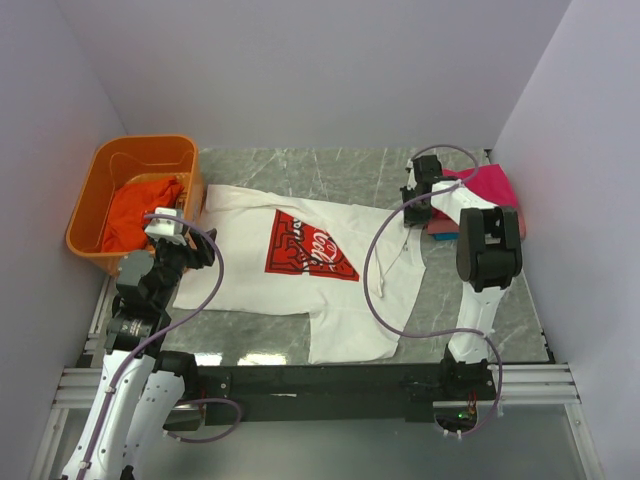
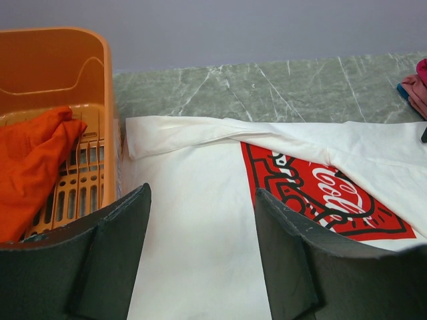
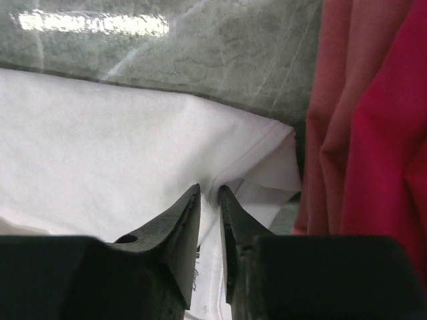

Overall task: Fold and stack the t-shirts
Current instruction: Fold the tshirt

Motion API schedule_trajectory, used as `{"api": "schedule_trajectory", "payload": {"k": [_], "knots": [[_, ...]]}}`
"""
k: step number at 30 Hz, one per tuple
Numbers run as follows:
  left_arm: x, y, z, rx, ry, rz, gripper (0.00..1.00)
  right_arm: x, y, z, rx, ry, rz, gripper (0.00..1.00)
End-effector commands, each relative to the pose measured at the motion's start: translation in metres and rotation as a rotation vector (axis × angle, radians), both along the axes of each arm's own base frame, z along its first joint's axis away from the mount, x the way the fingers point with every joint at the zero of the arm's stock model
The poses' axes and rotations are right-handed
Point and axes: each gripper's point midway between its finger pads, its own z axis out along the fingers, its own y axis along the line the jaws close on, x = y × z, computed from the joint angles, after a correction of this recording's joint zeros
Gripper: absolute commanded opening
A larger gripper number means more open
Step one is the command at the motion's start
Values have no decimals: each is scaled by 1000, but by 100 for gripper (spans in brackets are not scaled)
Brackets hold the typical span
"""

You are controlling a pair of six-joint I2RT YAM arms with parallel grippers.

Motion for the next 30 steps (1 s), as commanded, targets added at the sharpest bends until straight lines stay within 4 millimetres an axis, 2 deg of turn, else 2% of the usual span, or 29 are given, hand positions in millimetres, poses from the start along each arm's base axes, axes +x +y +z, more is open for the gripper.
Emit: {"api": "schedule_trajectory", "payload": {"k": [1, 6, 10, 16, 21, 22, 30], "knots": [[-1, 1, 5, 4, -27, 6, 69, 7, 0, -1, 17, 8, -15, 24], [0, 1, 4, 5, -26, 5, 69, 13, -5, 5, -1, -17, -19, 12], [0, 1, 4, 5, -26, 5, 69, 32, -19, 25, -76, -106, -43, 0], [0, 2, 4, 9, -24, 8, 69, 62, -22, 44, -119, -175, -14, 0], [1, 2, 2, 11, -18, 11, 69, 79, -22, 46, -124, -189, -10, 0], [1, 2, 2, 13, -20, 11, 69, 85, -22, 52, -126, -203, -10, 0], [2, 3, 1, 15, -15, 13, 69, 97, -35, 39, -202, -183, -17, 0]]}}
